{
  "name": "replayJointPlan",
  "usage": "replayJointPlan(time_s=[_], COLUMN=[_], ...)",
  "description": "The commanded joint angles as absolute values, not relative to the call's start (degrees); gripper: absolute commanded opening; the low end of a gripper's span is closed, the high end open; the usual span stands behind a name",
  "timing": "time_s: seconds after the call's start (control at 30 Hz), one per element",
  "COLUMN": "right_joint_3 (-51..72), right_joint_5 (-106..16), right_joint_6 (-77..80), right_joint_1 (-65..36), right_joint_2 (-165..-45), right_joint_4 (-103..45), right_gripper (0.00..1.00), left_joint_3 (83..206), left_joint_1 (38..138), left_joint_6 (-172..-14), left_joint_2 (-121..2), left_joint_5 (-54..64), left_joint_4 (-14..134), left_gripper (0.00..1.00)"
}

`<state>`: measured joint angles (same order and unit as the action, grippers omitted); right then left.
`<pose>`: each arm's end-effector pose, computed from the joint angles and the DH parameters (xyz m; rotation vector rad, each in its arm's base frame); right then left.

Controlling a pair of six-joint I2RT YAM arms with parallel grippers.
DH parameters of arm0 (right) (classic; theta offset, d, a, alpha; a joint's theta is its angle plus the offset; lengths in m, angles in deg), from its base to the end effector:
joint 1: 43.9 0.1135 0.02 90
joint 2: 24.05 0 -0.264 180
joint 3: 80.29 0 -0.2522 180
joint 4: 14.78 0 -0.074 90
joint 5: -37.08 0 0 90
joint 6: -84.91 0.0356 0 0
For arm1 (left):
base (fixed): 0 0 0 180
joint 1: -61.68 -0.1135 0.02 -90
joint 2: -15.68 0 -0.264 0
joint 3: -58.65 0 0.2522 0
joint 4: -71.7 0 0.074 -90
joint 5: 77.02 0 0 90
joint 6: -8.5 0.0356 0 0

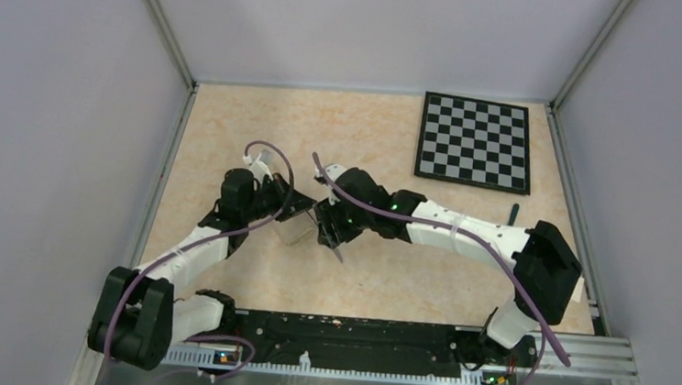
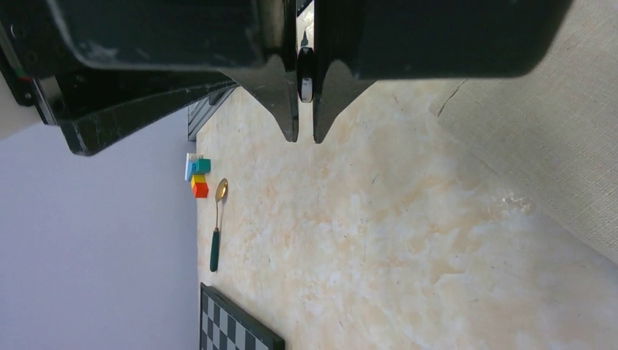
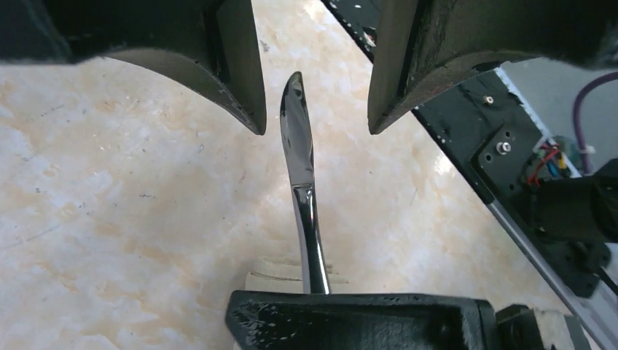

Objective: Fold the napkin into a case and place the utensils inside
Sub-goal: Pass from the right arm to the left, then pass from the left arm to the right

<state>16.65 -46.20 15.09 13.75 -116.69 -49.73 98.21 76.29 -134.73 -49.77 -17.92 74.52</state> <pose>0.1885 0.3053 0.2586 -0.8564 2.3346 0.7679 0.2212 -0.0766 0.2025 -0.3350 2.1253 -1.2661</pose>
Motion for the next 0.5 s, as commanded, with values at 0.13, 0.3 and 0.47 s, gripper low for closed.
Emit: replayJointPlan(time_s=[0.13, 0.3, 0.47], right_joint_3=[8.45, 6.51, 6.26], right_joint_5=[-54.90, -53.82, -53.18], right_joint_6=[10.51, 9.94, 10.10], right_joint_1=[18.56, 18.51, 18.51], right_joint_2=[-120.20, -122.41, -123.06], right_joint_4=[-57.13, -57.45, -56.69], right_gripper=[0.49, 0.42, 0.31], left_joint_3=[100.10, 99.90, 100.01], left_joint_1=[72.25, 71.16, 69.93], left_joint_6=[-130.03, -130.16, -130.08], left_joint_2=[-45.37, -44.12, -43.73], left_joint_5=[-25.83, -27.13, -27.98], left_joint_4=[71.80, 71.65, 71.31], left_gripper=[0.00, 0.00, 0.00])
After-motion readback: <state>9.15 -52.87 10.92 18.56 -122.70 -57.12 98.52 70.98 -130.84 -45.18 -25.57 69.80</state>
